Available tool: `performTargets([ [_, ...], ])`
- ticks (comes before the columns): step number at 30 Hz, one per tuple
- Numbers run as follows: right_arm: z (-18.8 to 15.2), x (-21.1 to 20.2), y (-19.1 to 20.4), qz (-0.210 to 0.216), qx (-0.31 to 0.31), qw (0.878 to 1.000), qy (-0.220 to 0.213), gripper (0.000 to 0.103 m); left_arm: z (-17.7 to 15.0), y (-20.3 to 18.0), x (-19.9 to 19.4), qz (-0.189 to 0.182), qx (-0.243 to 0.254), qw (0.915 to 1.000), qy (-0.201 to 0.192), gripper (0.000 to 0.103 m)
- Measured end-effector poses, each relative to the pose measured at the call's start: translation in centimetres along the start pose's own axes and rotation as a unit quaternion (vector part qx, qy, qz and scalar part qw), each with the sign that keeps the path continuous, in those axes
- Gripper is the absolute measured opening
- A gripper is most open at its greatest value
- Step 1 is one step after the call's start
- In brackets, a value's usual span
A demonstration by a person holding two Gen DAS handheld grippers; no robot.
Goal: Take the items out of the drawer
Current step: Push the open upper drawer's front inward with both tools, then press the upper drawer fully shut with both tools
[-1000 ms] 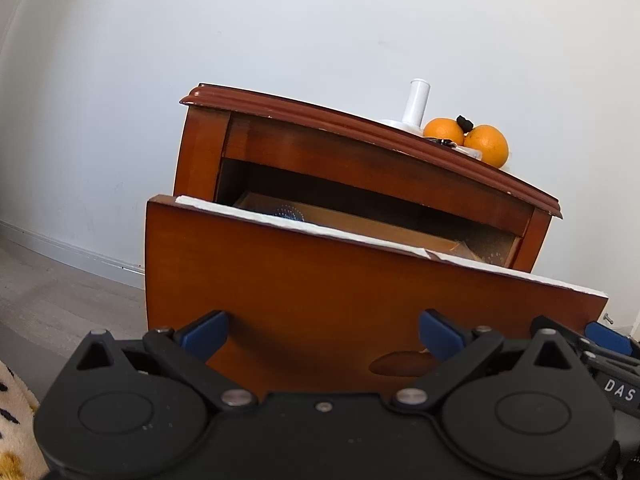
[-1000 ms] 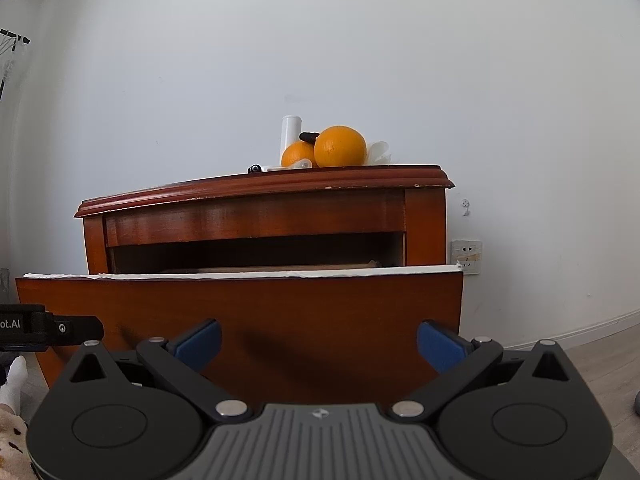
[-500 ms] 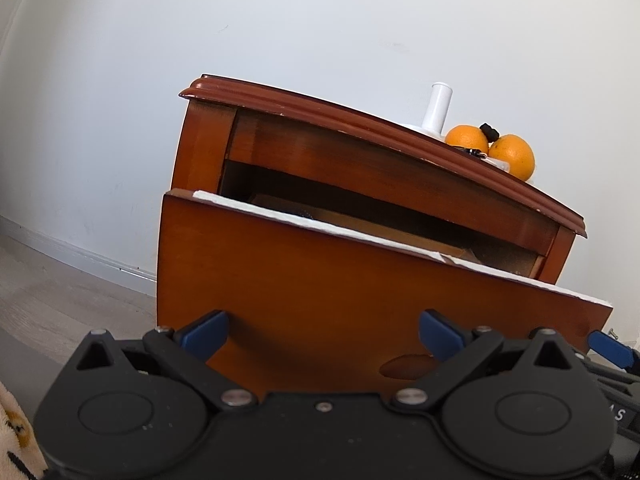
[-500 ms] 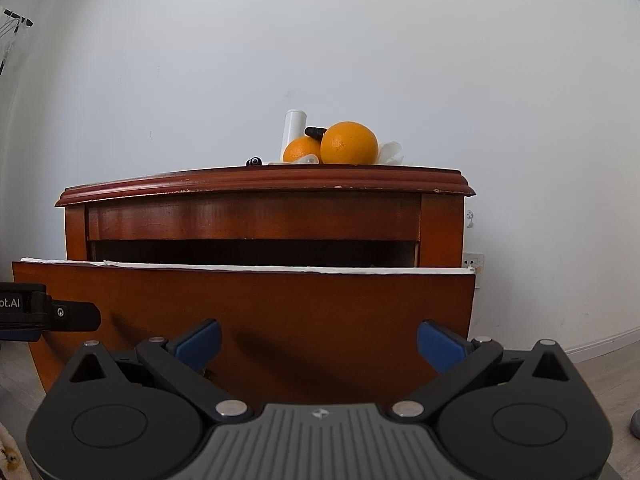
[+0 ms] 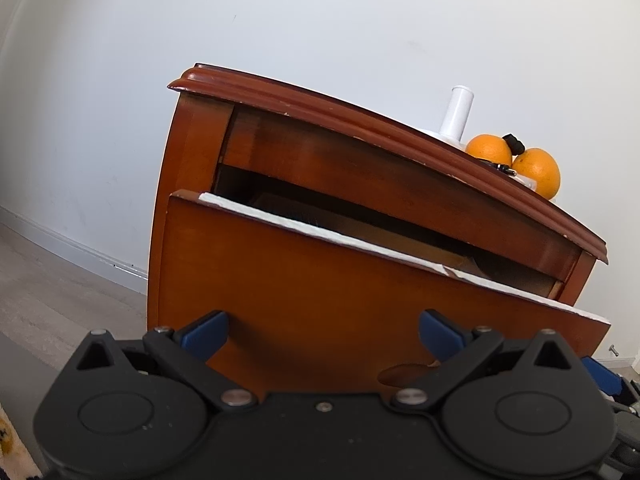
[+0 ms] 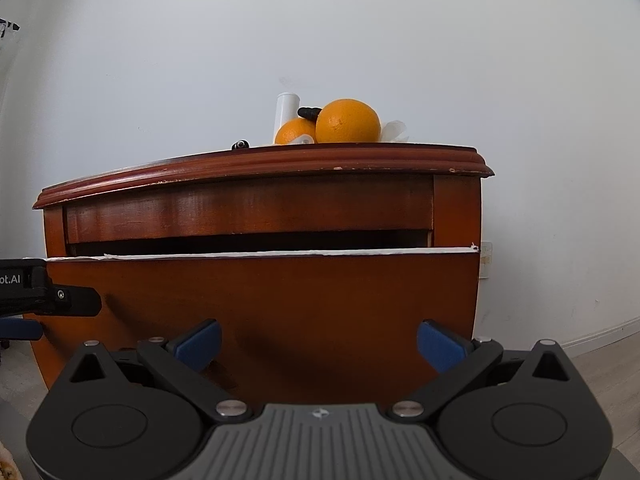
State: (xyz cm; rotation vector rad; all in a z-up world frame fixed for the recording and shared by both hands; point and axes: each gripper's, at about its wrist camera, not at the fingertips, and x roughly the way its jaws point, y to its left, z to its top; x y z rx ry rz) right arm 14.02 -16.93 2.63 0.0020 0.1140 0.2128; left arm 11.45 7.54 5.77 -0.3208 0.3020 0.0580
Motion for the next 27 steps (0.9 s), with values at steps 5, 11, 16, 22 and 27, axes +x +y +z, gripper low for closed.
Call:
performTargets([
  [5, 0.0, 1.3, -0.2, -0.011, 0.009, 1.0, -0.007, 0.103, 0.4, -0.1, 1.3, 0.003, 0.001, 1.0, -0.001, 0.103],
  [11, -0.5, 3.0, -0.3, -0.03, 0.021, 0.999, -0.003, 0.103, 1.0, -0.1, 3.2, 0.005, 0.002, 1.0, -0.002, 0.103],
  [16, -0.8, 4.3, -0.4, -0.033, 0.024, 0.999, 0.006, 0.103, 1.4, 0.1, 4.4, 0.004, 0.0, 1.0, -0.008, 0.103],
  [22, -0.7, 5.0, -0.6, -0.035, 0.031, 0.999, 0.001, 0.103, 1.8, 0.4, 5.4, -0.003, -0.007, 0.9999, -0.011, 0.103],
  [27, -0.7, 5.1, -0.6, -0.039, 0.025, 0.999, 0.001, 0.103, 2.0, 0.4, 5.9, 0.002, -0.019, 0.9997, -0.014, 0.103],
])
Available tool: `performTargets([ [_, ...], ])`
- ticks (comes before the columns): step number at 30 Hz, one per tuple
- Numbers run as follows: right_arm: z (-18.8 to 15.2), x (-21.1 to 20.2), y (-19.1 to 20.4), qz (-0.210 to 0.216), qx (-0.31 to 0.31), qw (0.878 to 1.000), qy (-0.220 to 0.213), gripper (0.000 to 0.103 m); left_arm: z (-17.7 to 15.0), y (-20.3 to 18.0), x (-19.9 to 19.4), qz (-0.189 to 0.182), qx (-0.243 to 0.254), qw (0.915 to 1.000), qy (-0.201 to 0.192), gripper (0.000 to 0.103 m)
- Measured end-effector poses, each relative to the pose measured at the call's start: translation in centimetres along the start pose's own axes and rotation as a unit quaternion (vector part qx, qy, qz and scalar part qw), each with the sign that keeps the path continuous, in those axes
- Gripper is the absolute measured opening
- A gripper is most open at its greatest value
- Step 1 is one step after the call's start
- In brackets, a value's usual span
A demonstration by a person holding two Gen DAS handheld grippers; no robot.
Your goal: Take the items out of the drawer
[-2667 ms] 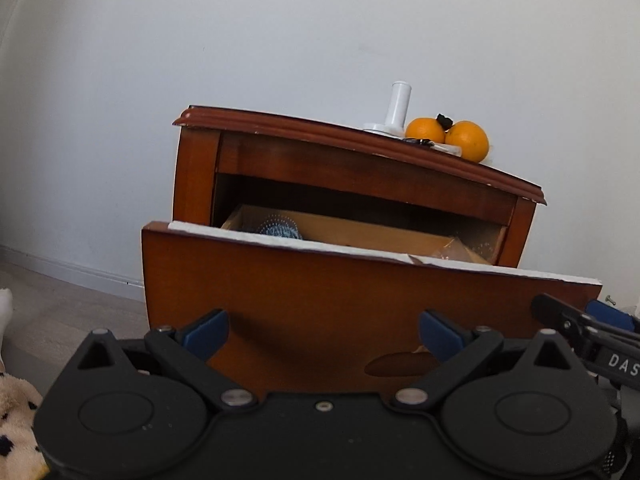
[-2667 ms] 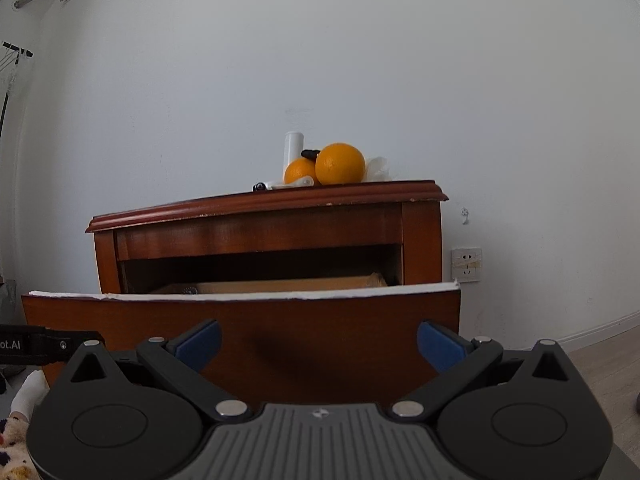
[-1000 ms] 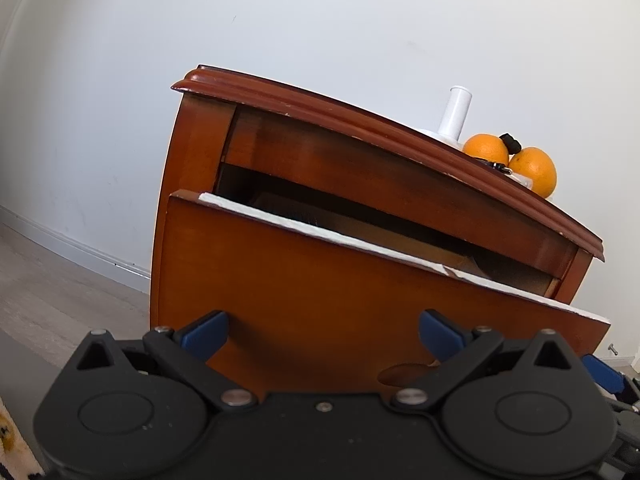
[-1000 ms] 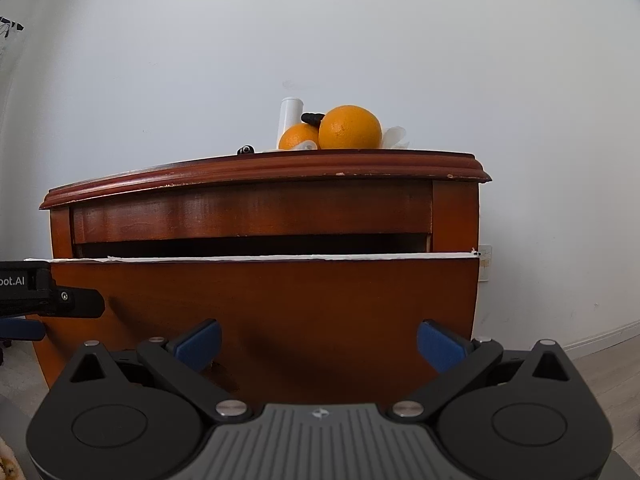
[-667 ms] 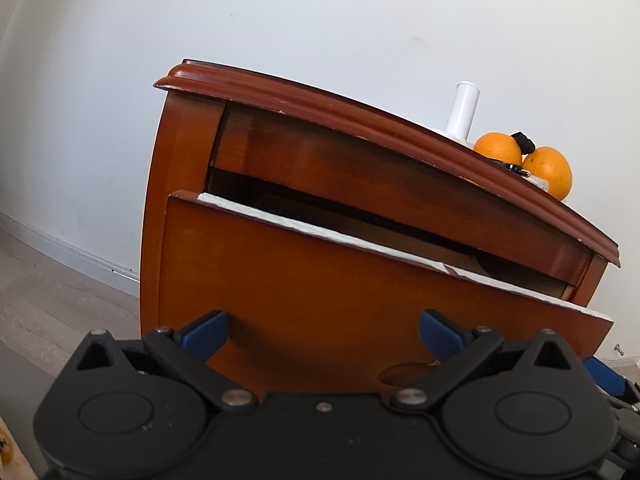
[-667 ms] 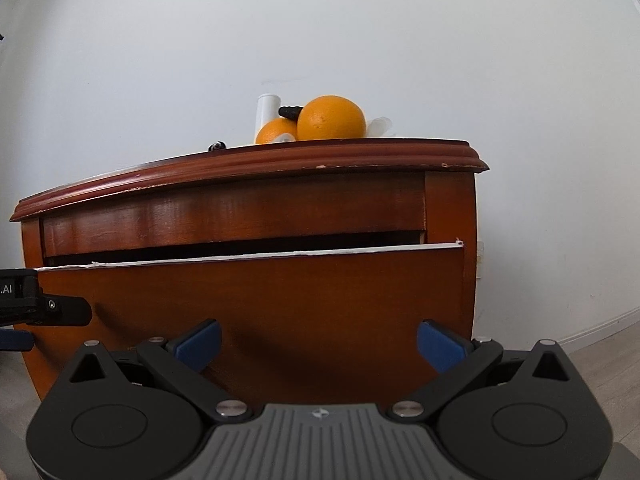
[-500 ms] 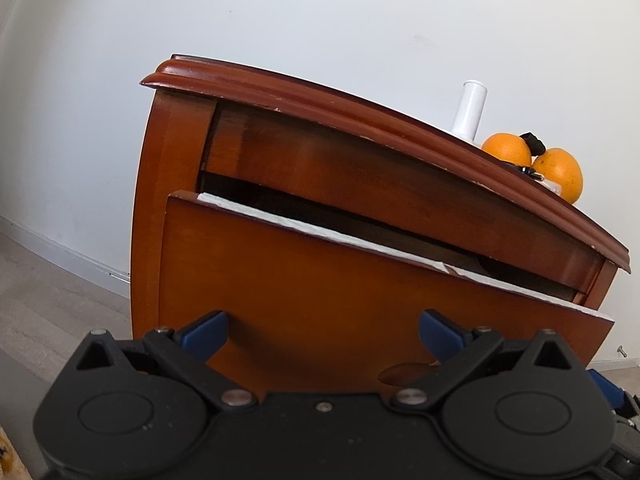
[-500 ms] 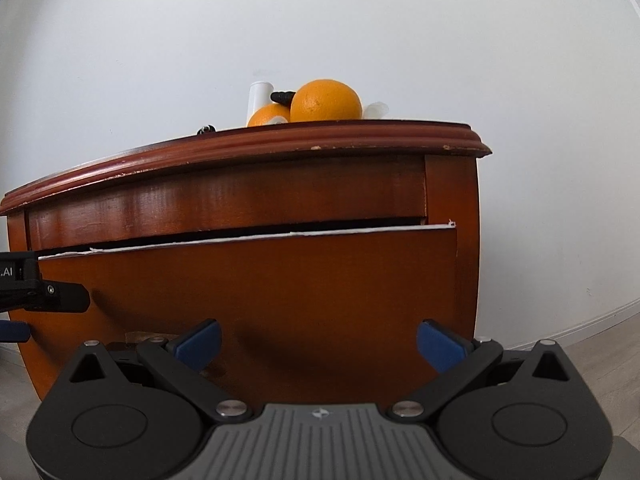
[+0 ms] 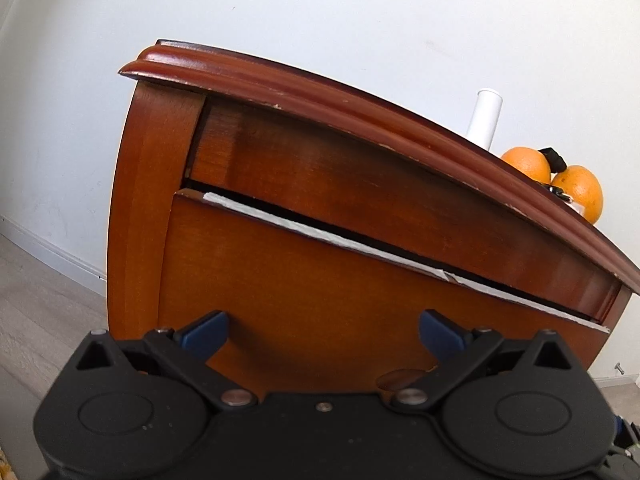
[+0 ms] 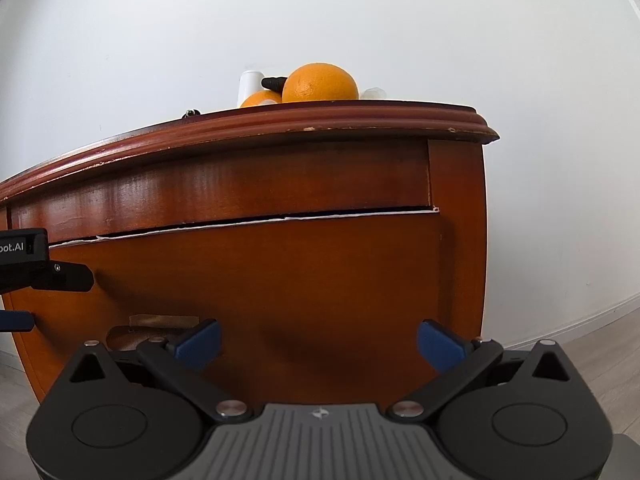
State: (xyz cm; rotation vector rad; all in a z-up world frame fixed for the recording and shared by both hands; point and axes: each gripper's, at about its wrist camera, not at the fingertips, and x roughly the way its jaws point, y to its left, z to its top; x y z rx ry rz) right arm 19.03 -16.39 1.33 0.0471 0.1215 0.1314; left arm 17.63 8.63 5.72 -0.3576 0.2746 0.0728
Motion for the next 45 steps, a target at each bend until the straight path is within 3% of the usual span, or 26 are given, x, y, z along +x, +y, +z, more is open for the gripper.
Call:
performTargets([
  [11, -0.6, 0.6, -0.4, -0.004, 0.001, 1.0, 0.017, 0.103, -0.1, -0.1, 0.4, 0.006, 0.003, 0.9999, -0.007, 0.103],
  [17, -0.3, -0.4, 0.1, 0.012, -0.016, 0.999, 0.038, 0.103, -0.7, -0.1, -0.4, -0.009, 0.047, 0.9988, -0.015, 0.102],
  [23, 0.2, -3.1, 0.2, 0.019, -0.015, 0.999, 0.04, 0.103, -1.3, -1.6, -4.5, 0.005, 0.105, 0.9939, -0.035, 0.102],
  [33, 0.1, -7.6, 1.1, 0.045, -0.031, 0.997, 0.059, 0.103, -2.6, -2.7, -9.6, 0.006, 0.106, 0.994, -0.025, 0.103],
  [35, -0.1, -8.8, 1.5, 0.04, -0.053, 0.996, 0.061, 0.103, -3.1, -3.0, -11.2, 0.03, 0.107, 0.9937, -0.017, 0.103],
  [38, -0.7, -10.8, 1.9, 0.011, -0.086, 0.994, 0.061, 0.103, -4.5, -2.6, -13.6, 0.029, 0.111, 0.9934, -0.004, 0.103],
  [45, -1.7, -12.8, 0.1, 0.052, -0.007, 0.991, 0.123, 0.103, -6.7, -2.3, -15.9, 0.026, 0.079, 0.9964, 0.018, 0.103],
])
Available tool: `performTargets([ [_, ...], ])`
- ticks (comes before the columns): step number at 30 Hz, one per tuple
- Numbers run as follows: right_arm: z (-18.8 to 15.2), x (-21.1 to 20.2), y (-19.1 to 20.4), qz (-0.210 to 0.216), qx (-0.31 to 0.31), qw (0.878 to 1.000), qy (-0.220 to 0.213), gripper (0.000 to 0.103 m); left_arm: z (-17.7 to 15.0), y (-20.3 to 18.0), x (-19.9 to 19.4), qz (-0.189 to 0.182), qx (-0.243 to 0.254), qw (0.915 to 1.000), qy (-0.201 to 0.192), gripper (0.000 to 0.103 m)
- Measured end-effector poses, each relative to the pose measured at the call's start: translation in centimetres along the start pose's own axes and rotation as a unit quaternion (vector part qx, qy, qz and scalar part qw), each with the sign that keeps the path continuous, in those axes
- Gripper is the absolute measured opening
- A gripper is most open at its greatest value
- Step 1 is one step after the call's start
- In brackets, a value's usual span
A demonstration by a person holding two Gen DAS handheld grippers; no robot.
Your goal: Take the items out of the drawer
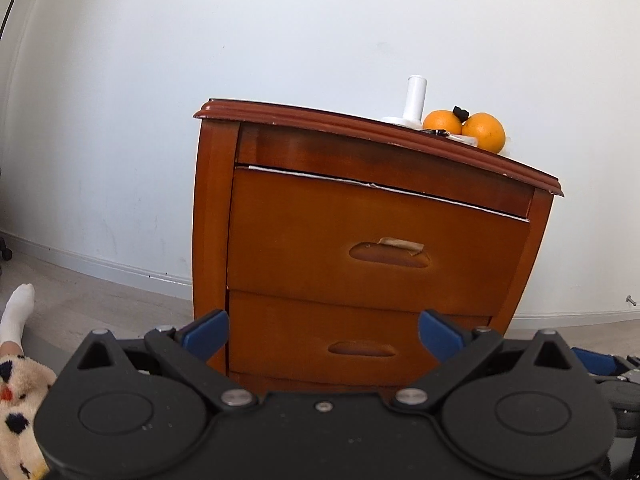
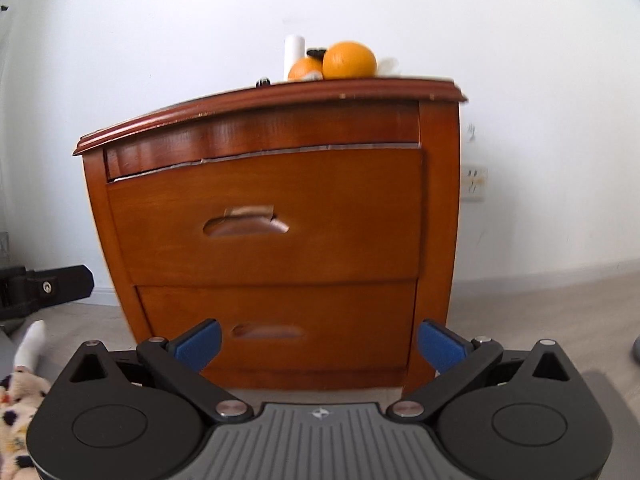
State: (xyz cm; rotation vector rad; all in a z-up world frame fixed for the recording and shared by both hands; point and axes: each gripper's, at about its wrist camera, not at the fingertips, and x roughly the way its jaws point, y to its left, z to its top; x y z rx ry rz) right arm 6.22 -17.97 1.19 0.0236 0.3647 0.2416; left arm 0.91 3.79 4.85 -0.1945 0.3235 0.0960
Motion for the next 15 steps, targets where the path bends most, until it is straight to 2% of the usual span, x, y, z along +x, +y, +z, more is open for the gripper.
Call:
performTargets([
  [3, -0.3, -0.2, -0.1, 0.0, 0.003, 1.0, 0.013, 0.103, -0.5, -0.2, 0.6, -0.006, 0.001, 0.9999, 0.016, 0.103],
  [7, -0.8, -0.2, 0.2, -0.002, 0.001, 1.0, 0.017, 0.103, -0.8, -0.6, 0.7, -0.004, 0.017, 0.9997, 0.018, 0.103],
  [15, -1.4, 0.0, 0.6, 0.002, -0.012, 1.0, 0.022, 0.103, -1.3, -0.6, 1.0, -0.007, 0.016, 0.9995, 0.025, 0.102],
])
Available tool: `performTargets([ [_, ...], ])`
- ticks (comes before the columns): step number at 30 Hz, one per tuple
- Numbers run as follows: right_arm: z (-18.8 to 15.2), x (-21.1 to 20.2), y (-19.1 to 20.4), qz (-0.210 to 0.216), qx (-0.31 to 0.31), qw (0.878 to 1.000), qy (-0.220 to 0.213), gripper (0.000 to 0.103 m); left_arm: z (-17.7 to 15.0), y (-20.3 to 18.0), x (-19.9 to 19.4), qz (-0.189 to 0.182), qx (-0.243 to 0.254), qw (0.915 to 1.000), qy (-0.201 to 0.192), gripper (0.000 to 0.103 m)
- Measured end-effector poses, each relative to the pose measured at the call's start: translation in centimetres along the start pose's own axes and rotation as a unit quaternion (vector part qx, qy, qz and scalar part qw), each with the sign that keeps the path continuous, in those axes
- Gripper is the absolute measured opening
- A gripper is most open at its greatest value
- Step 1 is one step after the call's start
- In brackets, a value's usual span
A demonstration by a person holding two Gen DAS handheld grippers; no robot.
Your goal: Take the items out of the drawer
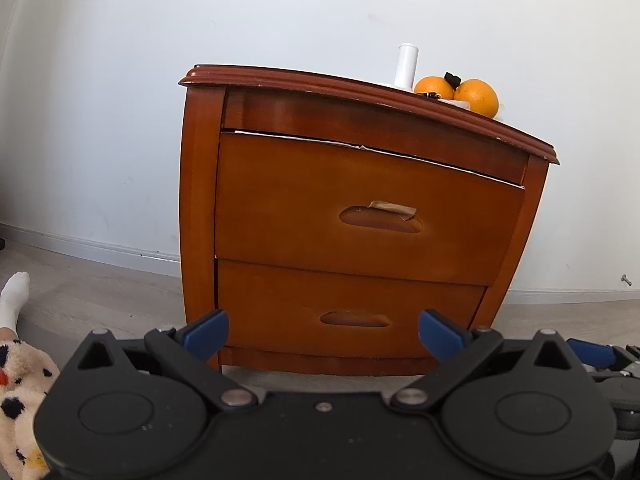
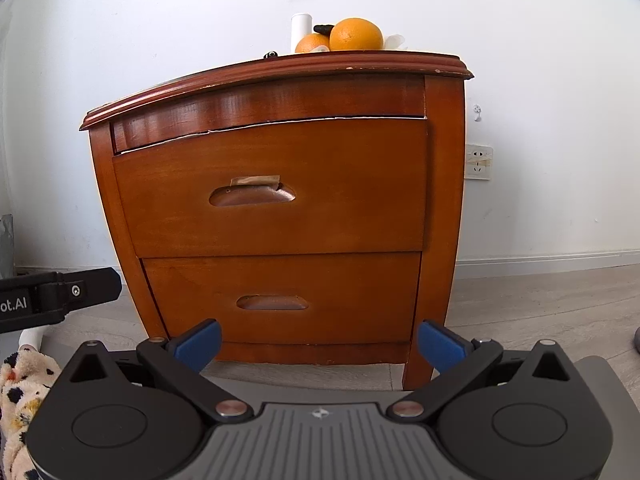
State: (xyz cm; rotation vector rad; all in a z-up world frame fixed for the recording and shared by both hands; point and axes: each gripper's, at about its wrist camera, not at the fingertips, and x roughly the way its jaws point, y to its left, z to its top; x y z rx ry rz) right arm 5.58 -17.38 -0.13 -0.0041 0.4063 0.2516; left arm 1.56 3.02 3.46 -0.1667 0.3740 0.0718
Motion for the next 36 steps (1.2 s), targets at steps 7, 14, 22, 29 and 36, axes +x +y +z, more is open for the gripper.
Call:
performTargets([
  [7, -0.1, 0.0, 0.0, 0.001, -0.002, 1.0, -0.001, 0.103, -0.3, -0.1, -0.1, -0.004, -0.005, 1.0, -0.008, 0.102],
  [14, -0.1, 0.1, -0.1, 0.0, -0.002, 1.0, 0.001, 0.103, -0.3, -0.8, 0.0, -0.008, 0.018, 0.9998, -0.004, 0.102],
  [22, -0.1, 0.2, -0.1, -0.001, -0.002, 1.0, 0.003, 0.103, -0.4, -0.5, 0.2, -0.014, 0.013, 0.9998, -0.002, 0.102],
  [29, -0.2, 0.3, -0.3, -0.002, -0.002, 1.0, 0.002, 0.103, -0.6, -0.5, 0.0, -0.019, 0.012, 0.9996, -0.017, 0.102],
  [36, -0.3, 0.4, -0.4, -0.005, -0.002, 1.0, 0.003, 0.103, -0.6, -0.1, -0.3, -0.001, 0.002, 0.9993, -0.037, 0.102],
])
